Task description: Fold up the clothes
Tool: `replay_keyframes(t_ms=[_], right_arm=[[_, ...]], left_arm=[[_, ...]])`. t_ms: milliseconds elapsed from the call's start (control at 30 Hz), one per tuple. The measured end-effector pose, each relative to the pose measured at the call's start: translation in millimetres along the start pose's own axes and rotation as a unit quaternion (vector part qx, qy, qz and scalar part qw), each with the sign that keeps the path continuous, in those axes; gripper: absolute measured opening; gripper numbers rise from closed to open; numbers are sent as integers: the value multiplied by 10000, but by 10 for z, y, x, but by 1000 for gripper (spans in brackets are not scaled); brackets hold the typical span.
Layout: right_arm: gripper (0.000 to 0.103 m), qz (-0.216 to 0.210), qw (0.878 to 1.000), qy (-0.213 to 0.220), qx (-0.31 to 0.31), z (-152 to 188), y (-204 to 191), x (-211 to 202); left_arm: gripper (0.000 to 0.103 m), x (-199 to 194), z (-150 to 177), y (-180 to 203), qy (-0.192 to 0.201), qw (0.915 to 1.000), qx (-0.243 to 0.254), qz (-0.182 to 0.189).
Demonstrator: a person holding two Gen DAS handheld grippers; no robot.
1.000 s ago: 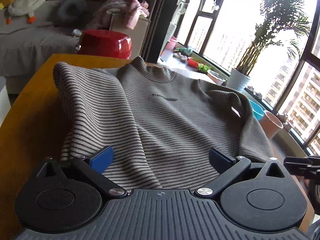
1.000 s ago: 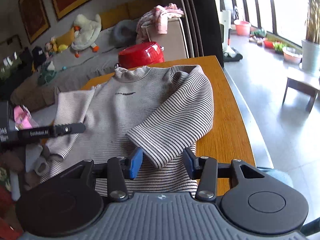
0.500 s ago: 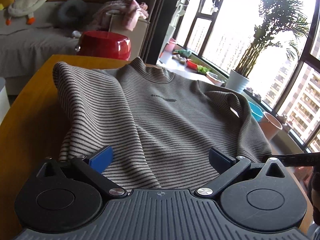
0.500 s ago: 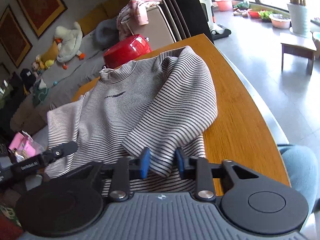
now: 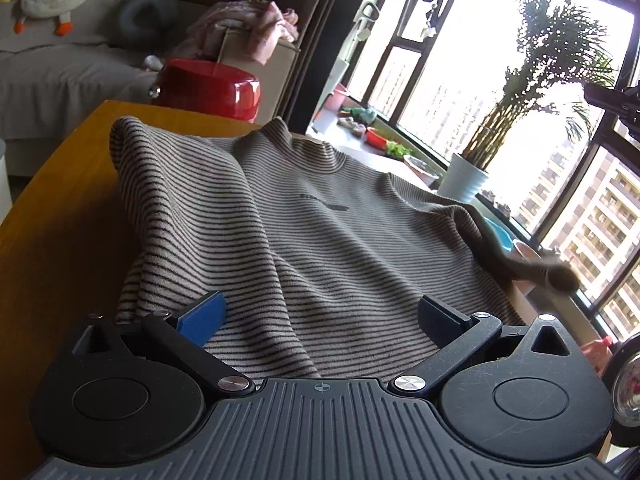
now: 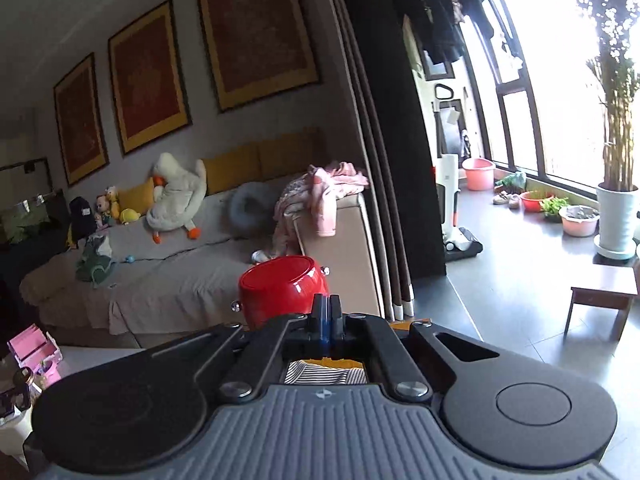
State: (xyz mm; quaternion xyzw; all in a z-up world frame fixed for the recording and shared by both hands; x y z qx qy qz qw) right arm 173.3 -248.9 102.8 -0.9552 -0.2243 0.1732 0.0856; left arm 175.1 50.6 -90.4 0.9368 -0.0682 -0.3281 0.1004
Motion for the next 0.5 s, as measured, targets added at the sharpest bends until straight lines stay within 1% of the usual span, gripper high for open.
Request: replay_keyframes(t_ms=[67,133,167,200,233,267,300,367,433,500], right_arm=[[1,47,9989,-335,-327,135,-86,78],[4,94,9956,-668,-654,269,-169,153],[8,118,9931,-835,-816,336,-209,190],[17,150,9899,-1006,-986,413,-242,216],[22,233,9850,-1220,-1197,567,-228,184],[32,300,9788,-1475,-1391,752,-204,148],[39,366,9714,-1729,-1585,936,-179,109],[41,493,9538,-2225,-1956,1294,-126,28],[41,579,9377,-2625,-2202,1595,-62,-28],[41,761,9219,-2840,-2524,1787,8,-12]], left_arm=[[103,-10,1,-4,10,10000,-37,25],[103,-15,-5,-11,15,10000,-82,55],[103,-14,-7,-14,16,9999,-94,64],[103,-11,-9,-15,15,9999,-98,66],[103,-9,-11,-15,14,9999,-101,67],[103,-6,-12,-14,12,9999,-95,63],[103,-4,-13,-12,10,9999,-90,60],[103,-1,-14,-10,8,9999,-88,57],[103,-2,-15,-11,8,9999,-96,61],[103,0,-16,-13,8,9999,-105,66]])
Point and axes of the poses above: each gripper's, at about its wrist camera, not at the fingertips, and x roughly the way its jaws point, y to its right, z to its underside, the point moved 9 cm from there along x, roughly the way its jaws point, and after that the axes turned 13 degrees about -z, right-handed, at the moved point
